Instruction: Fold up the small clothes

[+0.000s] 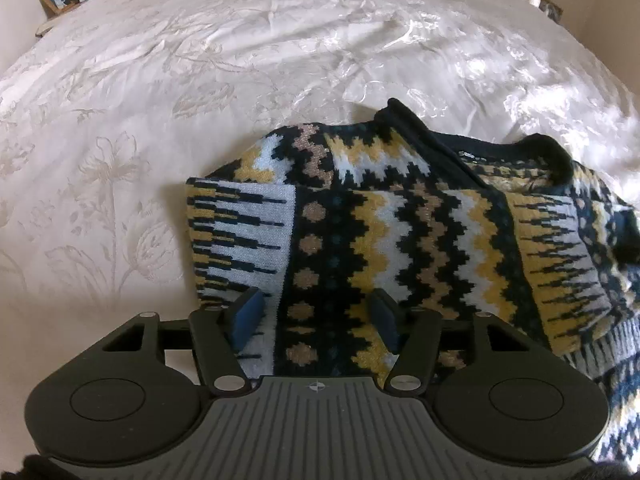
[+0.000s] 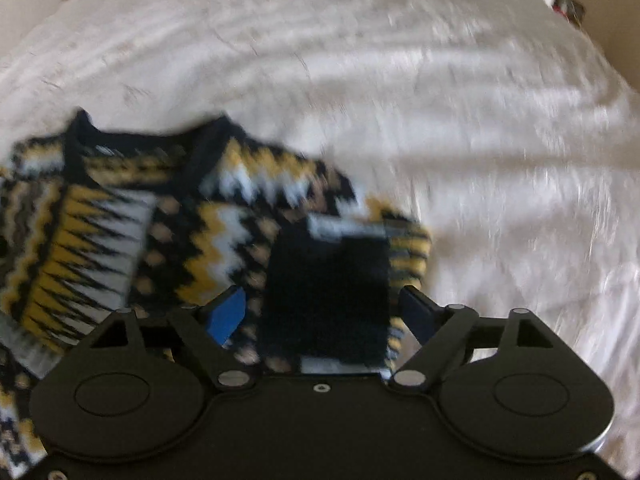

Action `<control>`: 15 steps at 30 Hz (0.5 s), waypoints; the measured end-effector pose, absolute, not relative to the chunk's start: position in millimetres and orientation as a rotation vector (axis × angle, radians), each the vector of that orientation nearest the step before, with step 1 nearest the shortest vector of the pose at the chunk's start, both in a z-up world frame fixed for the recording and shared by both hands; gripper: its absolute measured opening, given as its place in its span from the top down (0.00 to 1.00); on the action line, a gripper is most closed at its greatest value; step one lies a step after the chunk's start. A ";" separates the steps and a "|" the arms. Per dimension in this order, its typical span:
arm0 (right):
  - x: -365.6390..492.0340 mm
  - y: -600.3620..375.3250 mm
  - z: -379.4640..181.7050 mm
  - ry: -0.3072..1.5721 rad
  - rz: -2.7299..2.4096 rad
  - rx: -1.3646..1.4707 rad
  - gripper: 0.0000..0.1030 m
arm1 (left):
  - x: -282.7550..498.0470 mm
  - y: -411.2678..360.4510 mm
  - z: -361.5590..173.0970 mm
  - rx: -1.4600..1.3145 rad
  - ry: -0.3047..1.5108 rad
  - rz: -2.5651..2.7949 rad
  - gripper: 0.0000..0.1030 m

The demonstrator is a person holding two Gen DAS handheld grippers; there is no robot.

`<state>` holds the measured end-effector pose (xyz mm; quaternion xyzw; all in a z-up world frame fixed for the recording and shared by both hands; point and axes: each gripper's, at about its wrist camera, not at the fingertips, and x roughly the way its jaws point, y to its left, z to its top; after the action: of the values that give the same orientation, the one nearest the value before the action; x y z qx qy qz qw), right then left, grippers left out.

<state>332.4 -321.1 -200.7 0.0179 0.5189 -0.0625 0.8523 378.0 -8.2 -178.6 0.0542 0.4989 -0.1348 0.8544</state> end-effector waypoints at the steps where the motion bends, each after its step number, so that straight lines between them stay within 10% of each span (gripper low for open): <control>1: 331.4 -325.6 -206.8 1.103 -0.144 0.064 0.09 | 377.9 -7.6 -179.7 0.111 1.046 -0.286 0.42; 15: 291.6 -341.4 -166.9 1.007 -0.131 0.195 0.03 | 347.3 -9.7 -136.4 0.051 1.076 -0.260 0.27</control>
<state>291.6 -341.4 -166.9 0.0932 0.4815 -0.0625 0.8692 347.3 -9.7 -136.4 0.0243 0.5111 -0.1236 0.8502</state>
